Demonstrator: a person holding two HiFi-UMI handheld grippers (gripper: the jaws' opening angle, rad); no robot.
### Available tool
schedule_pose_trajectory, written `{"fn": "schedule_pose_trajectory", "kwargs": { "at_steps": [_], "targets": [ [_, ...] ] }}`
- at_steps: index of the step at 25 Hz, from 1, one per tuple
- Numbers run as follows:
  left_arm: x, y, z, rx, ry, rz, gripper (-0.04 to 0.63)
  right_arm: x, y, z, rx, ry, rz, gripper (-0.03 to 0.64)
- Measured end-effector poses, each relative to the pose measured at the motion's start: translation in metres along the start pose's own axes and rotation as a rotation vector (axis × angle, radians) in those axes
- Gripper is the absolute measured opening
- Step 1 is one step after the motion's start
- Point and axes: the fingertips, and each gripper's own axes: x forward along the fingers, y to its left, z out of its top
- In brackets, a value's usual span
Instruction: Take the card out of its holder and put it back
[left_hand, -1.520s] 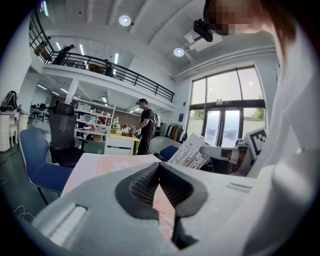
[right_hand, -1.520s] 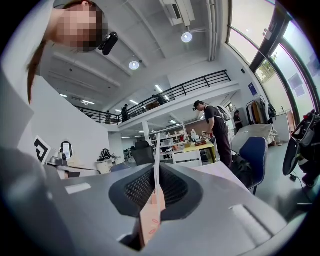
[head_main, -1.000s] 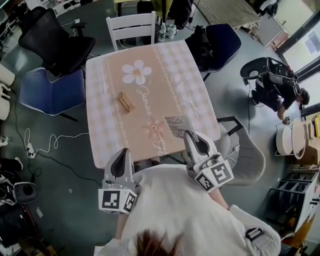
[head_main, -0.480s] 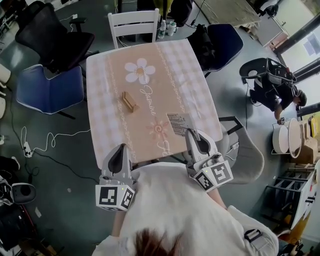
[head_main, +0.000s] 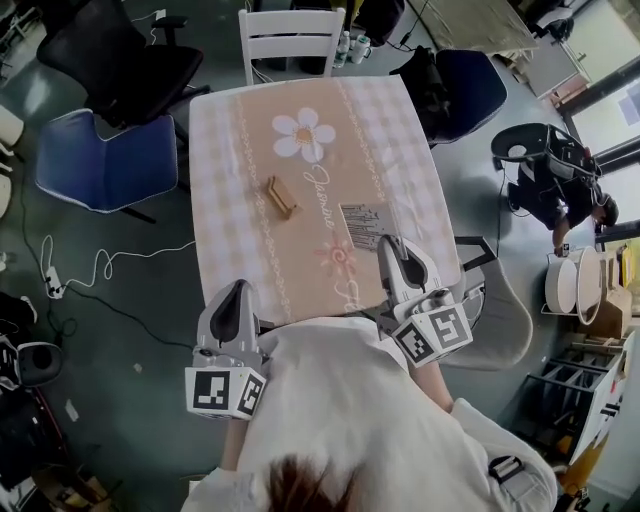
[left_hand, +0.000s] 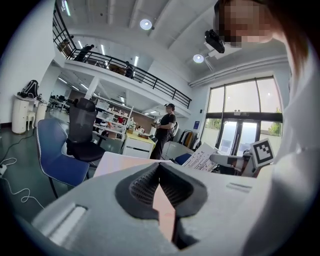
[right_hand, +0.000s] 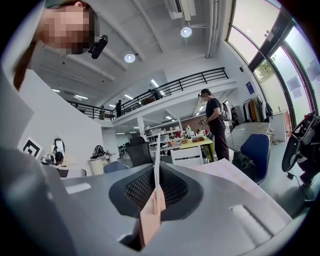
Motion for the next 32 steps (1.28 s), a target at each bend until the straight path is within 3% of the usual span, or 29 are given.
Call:
{"fn": "schedule_pose_trajectory", "kwargs": {
  "at_steps": [9,14,32],
  "targets": [
    [-0.012,0.032,0.005,-0.055,-0.045,0.083,0.000,0.072,0.019,0.001,-0.024,0.032,0.098,0.015],
    [-0.007,0.038,0.004,-0.066,-0.028,0.095,0.000,0.107,0.022,-0.009,-0.011,0.062,0.132,0.015],
    [0.001,0.059,-0.004,-0.118,0.004,0.130,0.000,0.189,0.021,-0.086,-0.020,0.239,0.150,0.014]
  ]
}}
